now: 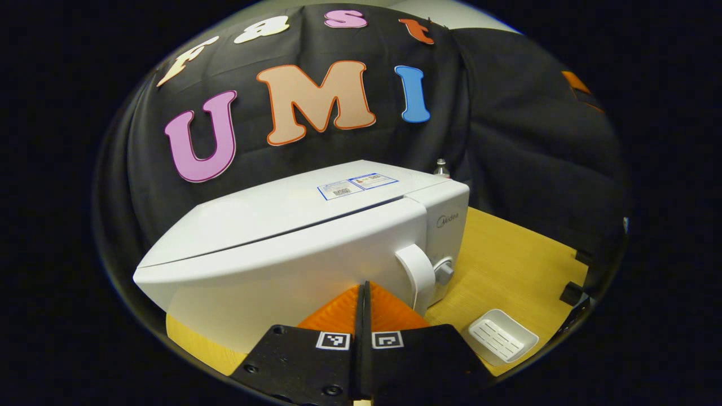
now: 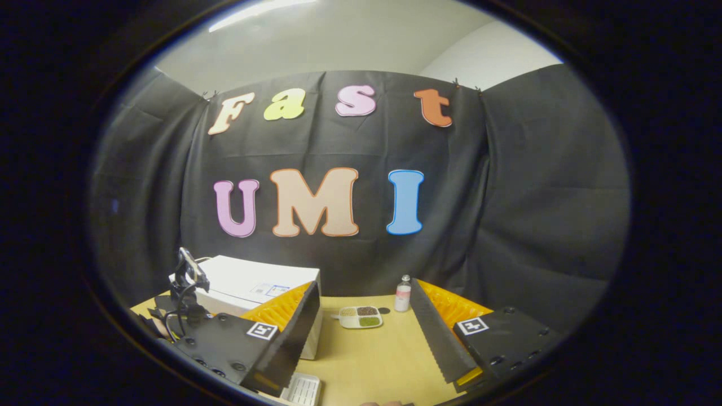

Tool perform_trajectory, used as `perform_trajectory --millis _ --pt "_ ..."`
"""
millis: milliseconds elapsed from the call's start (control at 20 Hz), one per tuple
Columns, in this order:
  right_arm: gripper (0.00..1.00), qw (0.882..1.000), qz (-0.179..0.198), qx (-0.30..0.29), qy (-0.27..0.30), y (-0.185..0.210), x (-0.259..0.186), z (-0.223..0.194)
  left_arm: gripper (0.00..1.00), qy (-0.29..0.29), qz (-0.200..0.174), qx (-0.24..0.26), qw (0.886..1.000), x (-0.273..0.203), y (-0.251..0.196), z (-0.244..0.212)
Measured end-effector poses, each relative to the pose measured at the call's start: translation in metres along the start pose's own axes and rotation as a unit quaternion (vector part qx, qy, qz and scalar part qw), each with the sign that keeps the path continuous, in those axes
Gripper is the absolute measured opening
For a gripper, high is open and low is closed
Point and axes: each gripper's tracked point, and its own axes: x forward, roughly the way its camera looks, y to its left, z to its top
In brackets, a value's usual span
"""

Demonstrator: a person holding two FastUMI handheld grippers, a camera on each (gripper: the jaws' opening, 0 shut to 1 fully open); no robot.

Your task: Open the microwave oven with the left hand, put the food in, and close the microwave oven.

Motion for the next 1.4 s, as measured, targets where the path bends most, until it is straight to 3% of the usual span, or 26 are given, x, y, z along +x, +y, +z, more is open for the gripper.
perform_trajectory --millis 100,300,600,800,1050,1100,1250,1400 --pt "0.91 1.0 0.004 -0.002 0.003 0.001 -0.001 -0.002 0.0 0.01 -0.022 0.006 1.0 0.006 -0.018 0.002" --pt "0.91 1.0 -0.005 -0.011 0.003 -0.002 -0.005 -0.003 0.0 -0.019 0.008 0.053 0.998 -0.002 -0.016 0.02" --pt "0.91 1.0 -0.006 -0.014 -0.001 0.003 -0.004 -0.002 0.0 -0.102 0.028 -0.042 0.994 -0.063 -0.002 0.101" --pt "0.91 1.0 0.009 -0.01 -0.001 0.017 0.007 0.0 0.0 -0.169 0.067 -0.103 0.978 -0.125 0.037 0.163" --pt "0.93 0.999 0.045 -0.013 -0.002 0.044 0.02 0.003 0.03 -0.219 0.124 -0.117 0.961 -0.187 0.072 0.195" --pt "0.94 0.999 0.05 -0.015 -0.004 0.047 0.022 0.006 0.12 -0.223 0.134 -0.122 0.958 -0.197 0.073 0.196" --pt "0.94 0.998 0.063 -0.016 -0.01 0.057 0.024 0.009 0.93 -0.218 0.19 -0.127 0.949 -0.215 0.083 0.186" --pt "0.94 0.997 0.074 -0.017 -0.01 0.064 0.024 0.007 0.95 -0.222 0.193 -0.117 0.948 -0.226 0.072 0.188"
